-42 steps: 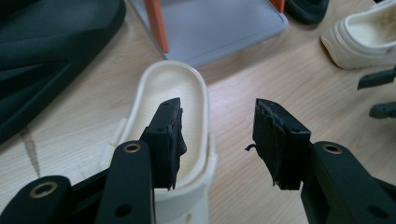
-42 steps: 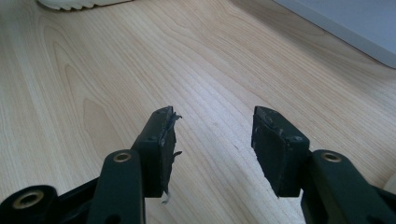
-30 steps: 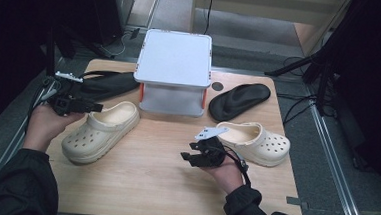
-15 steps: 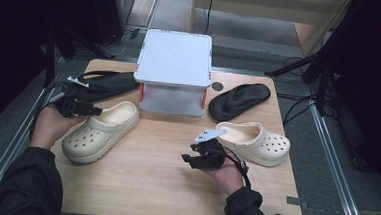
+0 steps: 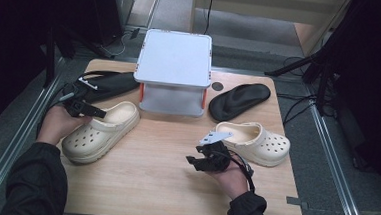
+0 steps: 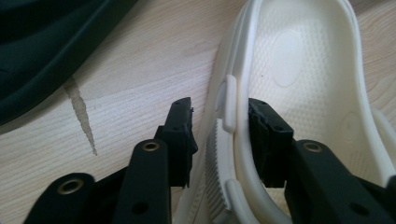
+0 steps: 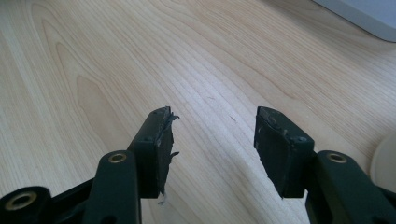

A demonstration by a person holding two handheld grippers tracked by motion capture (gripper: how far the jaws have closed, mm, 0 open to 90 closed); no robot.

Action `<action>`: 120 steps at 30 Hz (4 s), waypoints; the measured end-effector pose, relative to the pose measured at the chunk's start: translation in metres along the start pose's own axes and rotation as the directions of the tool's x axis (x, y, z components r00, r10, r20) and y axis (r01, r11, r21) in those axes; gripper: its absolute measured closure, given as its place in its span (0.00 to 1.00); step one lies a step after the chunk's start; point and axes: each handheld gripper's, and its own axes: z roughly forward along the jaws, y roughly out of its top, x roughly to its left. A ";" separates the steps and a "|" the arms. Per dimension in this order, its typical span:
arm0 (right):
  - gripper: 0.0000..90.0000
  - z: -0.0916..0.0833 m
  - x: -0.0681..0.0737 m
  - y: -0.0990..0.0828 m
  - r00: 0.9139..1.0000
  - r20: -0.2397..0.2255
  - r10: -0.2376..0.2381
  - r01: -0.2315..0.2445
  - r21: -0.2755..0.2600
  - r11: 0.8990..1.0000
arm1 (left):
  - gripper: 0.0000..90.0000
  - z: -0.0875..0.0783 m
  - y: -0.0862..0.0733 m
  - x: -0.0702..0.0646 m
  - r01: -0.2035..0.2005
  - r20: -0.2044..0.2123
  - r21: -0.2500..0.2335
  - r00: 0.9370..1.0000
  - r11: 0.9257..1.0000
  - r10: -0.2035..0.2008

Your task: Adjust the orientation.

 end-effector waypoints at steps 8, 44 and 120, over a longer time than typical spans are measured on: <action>0.53 -0.003 -0.002 -0.002 1.000 0.005 0.005 -0.005 -0.009 1.000 | 0.82 0.001 0.001 -0.002 0.006 0.011 0.005 1.000 1.000 -0.006; 0.54 -0.015 -0.006 -0.007 0.999 0.016 0.049 -0.048 -0.056 0.997 | 0.86 -0.035 0.037 -0.113 -0.239 0.116 -0.074 0.962 0.968 0.246; 1.00 -0.021 -0.014 0.006 0.996 -0.041 0.079 -0.083 -0.117 0.990 | 1.00 -0.032 -0.025 -0.155 -0.195 0.156 -0.254 0.958 0.947 0.239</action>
